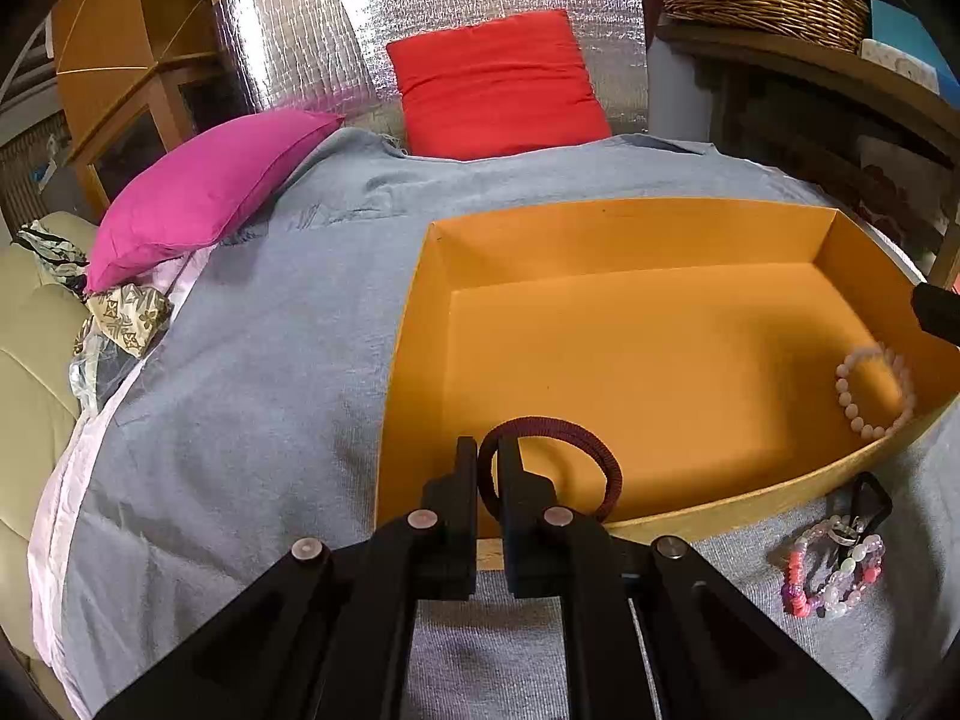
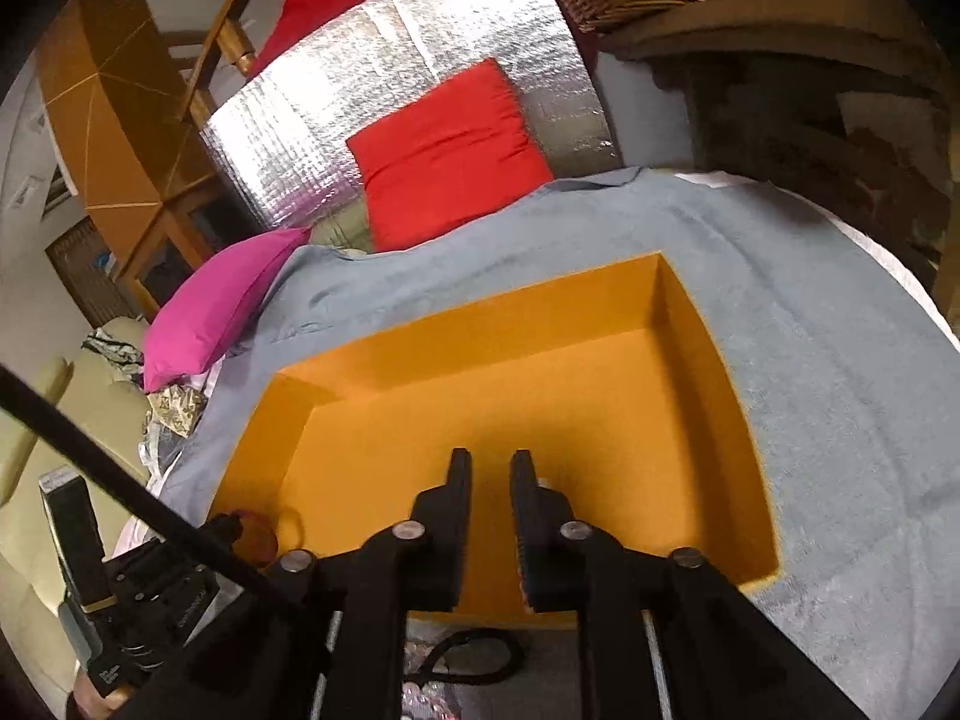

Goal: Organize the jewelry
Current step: 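Lower the dark red ring into the box and open the left tool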

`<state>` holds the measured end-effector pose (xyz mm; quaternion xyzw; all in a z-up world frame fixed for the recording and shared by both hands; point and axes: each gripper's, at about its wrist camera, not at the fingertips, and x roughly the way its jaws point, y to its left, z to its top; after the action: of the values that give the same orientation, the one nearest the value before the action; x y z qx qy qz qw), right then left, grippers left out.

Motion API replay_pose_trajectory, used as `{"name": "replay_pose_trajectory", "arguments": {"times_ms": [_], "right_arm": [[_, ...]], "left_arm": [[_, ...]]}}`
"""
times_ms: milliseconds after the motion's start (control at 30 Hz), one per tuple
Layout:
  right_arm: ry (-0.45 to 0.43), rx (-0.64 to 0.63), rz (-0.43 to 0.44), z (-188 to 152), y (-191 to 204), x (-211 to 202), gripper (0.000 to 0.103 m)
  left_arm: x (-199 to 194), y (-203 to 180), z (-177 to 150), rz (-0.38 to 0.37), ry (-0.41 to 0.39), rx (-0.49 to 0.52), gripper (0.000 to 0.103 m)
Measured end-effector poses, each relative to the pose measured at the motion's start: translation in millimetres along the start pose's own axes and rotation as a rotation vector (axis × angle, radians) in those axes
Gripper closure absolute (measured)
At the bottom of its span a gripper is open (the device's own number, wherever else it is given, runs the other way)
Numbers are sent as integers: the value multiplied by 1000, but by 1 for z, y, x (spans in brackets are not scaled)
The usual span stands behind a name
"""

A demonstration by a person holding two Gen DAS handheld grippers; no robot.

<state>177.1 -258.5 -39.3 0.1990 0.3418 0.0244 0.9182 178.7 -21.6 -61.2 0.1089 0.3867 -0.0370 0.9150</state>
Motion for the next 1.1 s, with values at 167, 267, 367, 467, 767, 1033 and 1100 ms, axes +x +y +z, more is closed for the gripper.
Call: {"name": "replay_pose_trajectory", "arguments": {"times_ms": [167, 267, 367, 467, 767, 1033, 1100], "right_arm": [[-2, 47, 16, 1, -14, -18, 59], [-4, 76, 46, 0, -24, -32, 59], [11, 106, 49, -3, -36, -40, 59], [37, 155, 46, -7, -51, -44, 59], [58, 215, 28, -13, -67, -44, 59], [109, 284, -6, -18, -81, -43, 59], [129, 305, 6, -20, -84, -36, 59]], "left_arm": [[0, 0, 0, 1, 3, -3, 95], [-1, 0, 0, 3, 4, -3, 95], [-1, -1, -1, 9, 3, -3, 95], [-2, -2, -1, 15, 3, -4, 95], [-3, -1, -2, 2, 19, -20, 96], [-4, -5, -4, 18, 17, 16, 99], [-3, -6, -4, 19, 17, 17, 99]]}}
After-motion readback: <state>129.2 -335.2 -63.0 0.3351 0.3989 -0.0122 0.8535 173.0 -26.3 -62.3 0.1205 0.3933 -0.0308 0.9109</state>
